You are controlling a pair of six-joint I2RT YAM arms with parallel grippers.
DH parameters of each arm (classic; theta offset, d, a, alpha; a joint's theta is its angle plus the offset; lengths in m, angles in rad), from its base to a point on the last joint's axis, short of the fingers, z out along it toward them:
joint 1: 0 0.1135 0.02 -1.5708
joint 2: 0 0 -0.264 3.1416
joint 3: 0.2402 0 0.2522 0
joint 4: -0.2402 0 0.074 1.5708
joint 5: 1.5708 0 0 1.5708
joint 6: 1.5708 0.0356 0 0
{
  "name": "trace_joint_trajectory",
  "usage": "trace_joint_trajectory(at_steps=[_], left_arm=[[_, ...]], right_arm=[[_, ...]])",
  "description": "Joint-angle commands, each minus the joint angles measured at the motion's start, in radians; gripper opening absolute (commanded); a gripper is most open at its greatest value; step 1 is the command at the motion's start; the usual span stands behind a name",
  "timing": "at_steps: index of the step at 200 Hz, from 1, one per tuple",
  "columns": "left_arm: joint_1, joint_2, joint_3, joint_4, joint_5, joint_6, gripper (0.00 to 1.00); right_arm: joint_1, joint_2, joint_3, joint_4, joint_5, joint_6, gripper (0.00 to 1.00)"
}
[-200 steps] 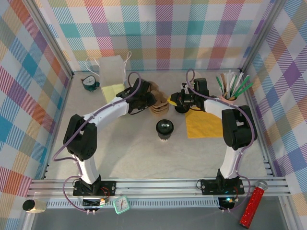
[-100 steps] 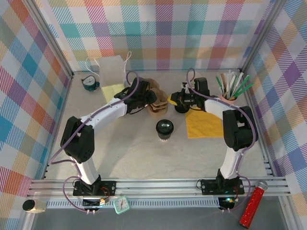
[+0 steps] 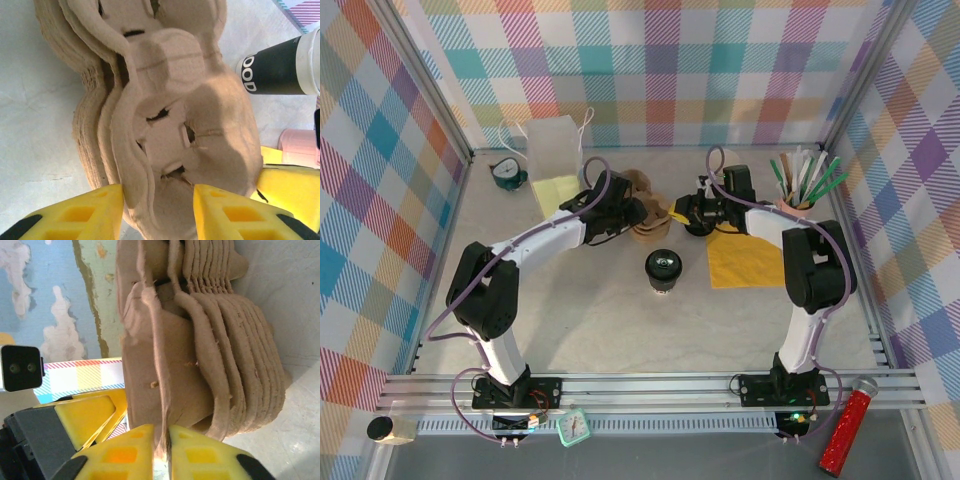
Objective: Pack the takeout coffee
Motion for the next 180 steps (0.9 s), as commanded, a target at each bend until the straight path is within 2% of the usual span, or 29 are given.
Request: trace_joint_trajectory(at_steps=[1,35,105,129,154,180], left_arm=[[0.012,0.007,-0.025,0.071,0.044,-0.035,0.41],[0.024,-0.003,-0.063,0.153,0.072,-0.081,0.39],[0.042,-0.005,-0.089,0.193,0.098,-0.136,0.39],[0.050,-0.006,-0.085,0.178,0.096,-0.150,0.39],[0.050,-0.020,-0.079,0.135,0.066,-0.149,0.39],[0.050,-0.037,-0.079,0.112,0.044,-0.143,0.39]], right_arm=[[0.011,0.019,-0.007,-0.006,-0.013,-0.025,0.18],[0.010,0.027,-0.001,0.002,-0.013,-0.021,0.20],[0.014,0.056,0.016,0.000,-0.006,-0.018,0.20],[0.015,0.061,0.017,0.005,-0.005,-0.014,0.13],[0.014,0.060,0.015,0.013,-0.006,-0.008,0.00],[0.015,0.049,-0.002,0.066,-0.020,0.020,0.00]])
